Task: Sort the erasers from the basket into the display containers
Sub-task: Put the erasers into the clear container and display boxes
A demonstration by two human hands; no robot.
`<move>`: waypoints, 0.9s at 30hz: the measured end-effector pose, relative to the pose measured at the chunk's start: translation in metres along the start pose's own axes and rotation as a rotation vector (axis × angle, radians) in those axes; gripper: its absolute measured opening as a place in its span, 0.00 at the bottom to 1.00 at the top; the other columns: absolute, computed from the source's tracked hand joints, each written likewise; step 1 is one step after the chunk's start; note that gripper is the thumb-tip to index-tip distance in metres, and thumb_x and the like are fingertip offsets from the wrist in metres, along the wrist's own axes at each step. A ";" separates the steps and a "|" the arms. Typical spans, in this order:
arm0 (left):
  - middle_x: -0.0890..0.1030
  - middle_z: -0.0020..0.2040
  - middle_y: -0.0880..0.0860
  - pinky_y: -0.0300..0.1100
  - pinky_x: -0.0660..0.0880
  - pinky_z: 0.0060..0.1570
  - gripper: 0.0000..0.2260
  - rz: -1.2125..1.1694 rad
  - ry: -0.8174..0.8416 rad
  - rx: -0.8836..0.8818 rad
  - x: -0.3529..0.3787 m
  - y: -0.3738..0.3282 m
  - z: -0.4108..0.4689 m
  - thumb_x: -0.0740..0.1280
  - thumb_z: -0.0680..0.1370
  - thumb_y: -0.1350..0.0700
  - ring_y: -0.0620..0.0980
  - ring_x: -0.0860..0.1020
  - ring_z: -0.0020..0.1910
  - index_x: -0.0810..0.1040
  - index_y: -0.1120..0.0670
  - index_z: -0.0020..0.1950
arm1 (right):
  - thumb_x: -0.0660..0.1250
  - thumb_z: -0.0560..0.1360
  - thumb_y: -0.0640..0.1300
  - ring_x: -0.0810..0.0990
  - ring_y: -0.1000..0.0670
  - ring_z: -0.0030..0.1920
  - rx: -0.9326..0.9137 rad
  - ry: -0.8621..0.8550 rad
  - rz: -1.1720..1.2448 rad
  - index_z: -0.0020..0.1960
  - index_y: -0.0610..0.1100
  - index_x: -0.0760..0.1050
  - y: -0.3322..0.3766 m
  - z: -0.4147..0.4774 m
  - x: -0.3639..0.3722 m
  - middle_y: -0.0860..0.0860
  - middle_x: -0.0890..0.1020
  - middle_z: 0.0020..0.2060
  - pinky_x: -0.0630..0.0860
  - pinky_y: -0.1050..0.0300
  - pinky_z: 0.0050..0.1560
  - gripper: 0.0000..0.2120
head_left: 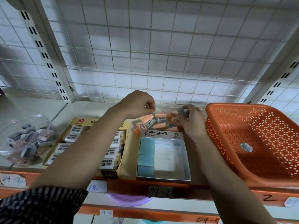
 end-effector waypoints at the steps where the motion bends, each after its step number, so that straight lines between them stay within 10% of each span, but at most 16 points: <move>1: 0.79 0.38 0.39 0.32 0.72 0.42 0.03 0.007 0.016 0.010 0.004 -0.003 0.004 0.70 0.75 0.60 0.34 0.76 0.40 0.84 0.54 0.46 | 0.65 0.79 0.43 0.77 0.43 0.52 -0.013 -0.024 0.018 0.62 0.38 0.74 0.002 -0.005 -0.003 0.40 0.78 0.54 0.69 0.60 0.49 0.14; 15: 0.78 0.42 0.43 0.37 0.69 0.44 0.04 0.076 0.177 0.158 0.055 -0.030 0.041 0.70 0.76 0.57 0.42 0.75 0.44 0.84 0.53 0.49 | 0.58 0.81 0.44 0.76 0.51 0.39 -0.138 -0.120 0.217 0.60 0.38 0.79 0.002 -0.078 -0.023 0.48 0.79 0.39 0.67 0.61 0.40 0.16; 27: 0.76 0.41 0.44 0.43 0.72 0.47 0.05 0.056 0.285 0.064 0.086 -0.028 0.050 0.69 0.76 0.57 0.47 0.75 0.45 0.80 0.53 0.51 | 0.62 0.80 0.35 0.79 0.62 0.48 -0.055 -0.099 0.459 0.60 0.36 0.79 -0.007 -0.085 -0.022 0.49 0.84 0.50 0.75 0.66 0.51 0.11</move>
Point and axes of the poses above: each hand's wrist, its own z-axis towards the middle knuckle, its own x-axis out of the palm, y = z × x, the point moved 6 cm from there along z, towards the middle knuckle
